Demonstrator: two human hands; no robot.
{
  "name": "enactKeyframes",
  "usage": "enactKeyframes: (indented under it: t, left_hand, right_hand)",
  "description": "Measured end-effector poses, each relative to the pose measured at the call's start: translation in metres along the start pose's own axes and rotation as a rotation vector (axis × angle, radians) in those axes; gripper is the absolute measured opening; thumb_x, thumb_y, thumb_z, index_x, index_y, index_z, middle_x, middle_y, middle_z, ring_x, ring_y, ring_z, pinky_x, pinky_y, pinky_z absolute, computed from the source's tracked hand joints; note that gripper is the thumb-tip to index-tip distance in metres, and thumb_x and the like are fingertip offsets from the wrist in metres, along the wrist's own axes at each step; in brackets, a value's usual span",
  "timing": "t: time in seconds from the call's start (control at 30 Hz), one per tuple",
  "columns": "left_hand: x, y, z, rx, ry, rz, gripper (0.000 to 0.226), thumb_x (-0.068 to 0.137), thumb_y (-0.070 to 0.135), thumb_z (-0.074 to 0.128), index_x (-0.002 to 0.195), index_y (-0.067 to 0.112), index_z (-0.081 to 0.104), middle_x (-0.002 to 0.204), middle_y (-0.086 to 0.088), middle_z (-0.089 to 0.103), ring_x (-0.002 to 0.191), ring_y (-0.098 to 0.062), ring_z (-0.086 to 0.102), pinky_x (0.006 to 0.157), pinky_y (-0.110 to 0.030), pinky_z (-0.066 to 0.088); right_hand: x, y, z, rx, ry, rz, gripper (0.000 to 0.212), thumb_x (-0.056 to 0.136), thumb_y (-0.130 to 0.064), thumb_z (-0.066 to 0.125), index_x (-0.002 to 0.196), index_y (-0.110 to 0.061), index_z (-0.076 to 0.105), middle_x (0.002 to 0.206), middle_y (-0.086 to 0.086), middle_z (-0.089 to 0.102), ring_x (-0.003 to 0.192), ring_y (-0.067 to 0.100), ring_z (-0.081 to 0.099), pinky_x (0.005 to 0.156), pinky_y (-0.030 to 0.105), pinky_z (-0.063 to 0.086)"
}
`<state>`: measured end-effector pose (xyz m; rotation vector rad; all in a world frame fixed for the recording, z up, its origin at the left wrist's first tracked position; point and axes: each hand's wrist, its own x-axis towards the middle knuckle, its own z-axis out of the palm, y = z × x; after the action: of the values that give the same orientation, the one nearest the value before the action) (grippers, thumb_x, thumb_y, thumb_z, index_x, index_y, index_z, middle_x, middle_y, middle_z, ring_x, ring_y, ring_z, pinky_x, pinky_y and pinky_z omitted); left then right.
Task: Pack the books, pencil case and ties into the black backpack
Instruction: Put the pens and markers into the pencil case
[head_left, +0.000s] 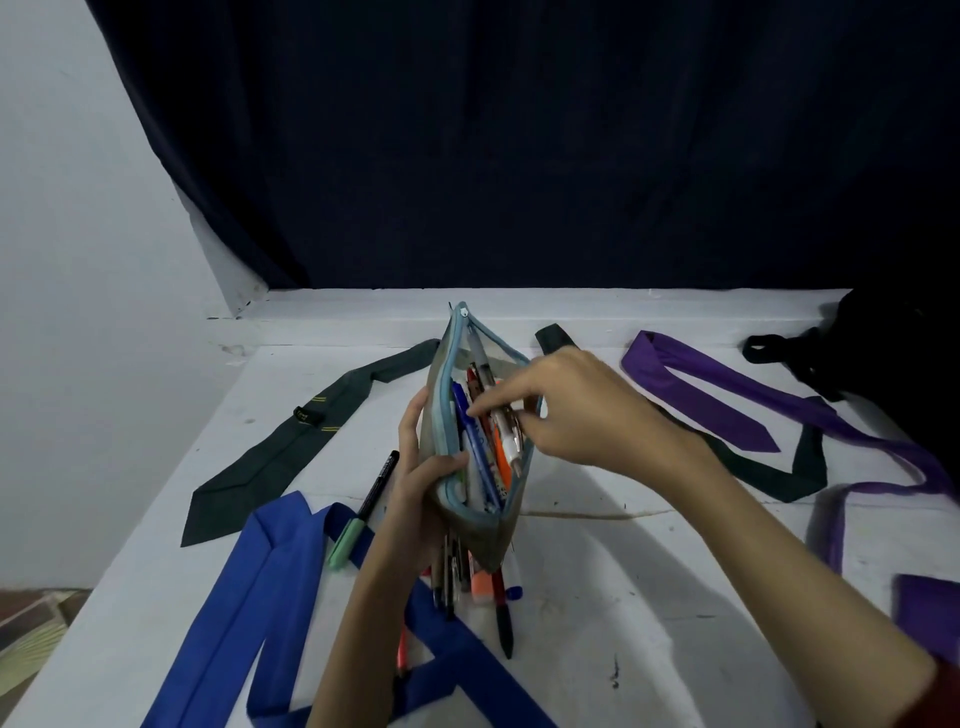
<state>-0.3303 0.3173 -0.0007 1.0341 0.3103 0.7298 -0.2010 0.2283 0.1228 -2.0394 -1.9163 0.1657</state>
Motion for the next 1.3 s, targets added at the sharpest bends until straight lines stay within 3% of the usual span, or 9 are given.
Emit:
enactKeyframes:
  t: [0.2, 0.3, 0.43, 0.53, 0.67, 0.77, 1.0, 1.13, 1.3]
  left_hand:
    - [0.001, -0.001, 0.004, 0.006, -0.004, -0.013, 0.087, 0.061, 0.014, 0.067, 0.139, 0.034, 0.034, 0.113, -0.004, 0.065, 0.097, -0.027, 0.065, 0.070, -0.038, 0.057]
    - [0.001, -0.002, 0.003, 0.015, 0.011, -0.014, 0.078, 0.068, 0.006, 0.057, 0.138, 0.032, 0.034, 0.109, -0.005, 0.066, 0.092, -0.025, 0.066, 0.067, -0.036, 0.056]
    - [0.000, 0.003, -0.003, -0.018, 0.023, 0.001, 0.075, 0.069, 0.003, 0.051, 0.136, 0.031, 0.036, 0.106, -0.002, 0.066, 0.087, -0.022, 0.068, 0.063, -0.034, 0.056]
    - [-0.001, 0.012, -0.013, -0.057, 0.065, 0.020, 0.074, 0.067, 0.002, 0.050, 0.134, 0.033, 0.039, 0.113, -0.006, 0.060, 0.088, -0.023, 0.066, 0.063, -0.034, 0.056]
    - [-0.004, 0.021, -0.027, -0.051, 0.141, 0.046, 0.077, 0.067, 0.005, 0.050, 0.139, 0.030, 0.036, 0.115, -0.006, 0.055, 0.091, -0.022, 0.064, 0.064, -0.034, 0.057]
    - [-0.005, 0.024, -0.033, -0.049, 0.173, 0.051, 0.078, 0.068, 0.006, 0.051, 0.141, 0.029, 0.036, 0.116, -0.006, 0.055, 0.089, -0.020, 0.065, 0.065, -0.032, 0.056]
    - [-0.004, 0.020, -0.028, -0.042, 0.173, 0.041, 0.080, 0.067, 0.004, 0.051, 0.141, 0.028, 0.035, 0.113, -0.004, 0.060, 0.091, -0.022, 0.064, 0.067, -0.033, 0.057]
    - [-0.003, 0.018, -0.024, -0.072, 0.142, 0.022, 0.080, 0.067, 0.000, 0.050, 0.140, 0.029, 0.036, 0.110, -0.004, 0.061, 0.087, -0.021, 0.066, 0.063, -0.032, 0.056]
    - [-0.003, 0.017, -0.023, -0.080, 0.132, 0.016, 0.082, 0.067, 0.001, 0.050, 0.142, 0.029, 0.034, 0.111, -0.004, 0.060, 0.087, -0.020, 0.066, 0.061, -0.033, 0.056]
  right_hand:
    - [0.005, 0.007, 0.019, -0.105, -0.098, 0.040, 0.046, 0.093, -0.008, 0.047, 0.128, -0.036, 0.057, 0.118, -0.007, 0.060, 0.096, 0.011, 0.052, 0.074, 0.026, 0.046]
    - [0.005, 0.010, 0.022, 0.019, -0.045, 0.042, 0.045, 0.094, -0.007, 0.045, 0.128, -0.034, 0.057, 0.108, -0.008, 0.064, 0.074, 0.003, 0.053, 0.064, 0.023, 0.049]
    - [-0.003, 0.021, 0.021, 0.263, 0.332, 0.088, 0.031, 0.093, -0.010, 0.051, 0.115, -0.024, 0.067, 0.096, -0.012, 0.060, 0.086, 0.000, 0.052, 0.079, 0.012, 0.041]
    - [-0.009, 0.036, 0.033, 0.473, 0.586, 0.161, 0.018, 0.090, -0.007, 0.058, 0.100, -0.016, 0.069, 0.084, 0.002, 0.069, 0.074, 0.003, 0.060, 0.066, 0.006, 0.042]
    - [-0.012, 0.056, 0.075, 0.544, 0.218, 0.480, 0.013, 0.090, -0.021, 0.060, 0.087, -0.010, 0.067, 0.076, 0.010, 0.070, 0.066, 0.016, 0.061, 0.072, 0.038, 0.055]
    - [-0.012, 0.053, 0.114, 0.339, -0.104, 0.596, 0.030, 0.089, -0.043, 0.059, 0.088, -0.013, 0.062, 0.078, -0.001, 0.062, 0.075, 0.016, 0.060, 0.067, 0.031, 0.049]
    - [-0.002, 0.041, 0.144, 0.271, -0.081, 0.593, 0.028, 0.089, -0.041, 0.058, 0.084, -0.013, 0.056, 0.073, -0.002, 0.054, 0.076, 0.017, 0.057, 0.069, 0.030, 0.046]
    - [0.003, 0.047, 0.135, 0.465, 0.012, 0.704, 0.032, 0.082, -0.028, 0.068, 0.077, 0.003, 0.067, 0.064, 0.009, 0.061, 0.060, 0.018, 0.059, 0.062, 0.032, 0.052]
    - [0.003, 0.048, 0.064, 1.069, 0.529, 0.759, 0.016, 0.082, -0.008, 0.067, 0.069, 0.000, 0.062, 0.057, 0.009, 0.059, 0.045, 0.017, 0.054, 0.046, 0.024, 0.051]
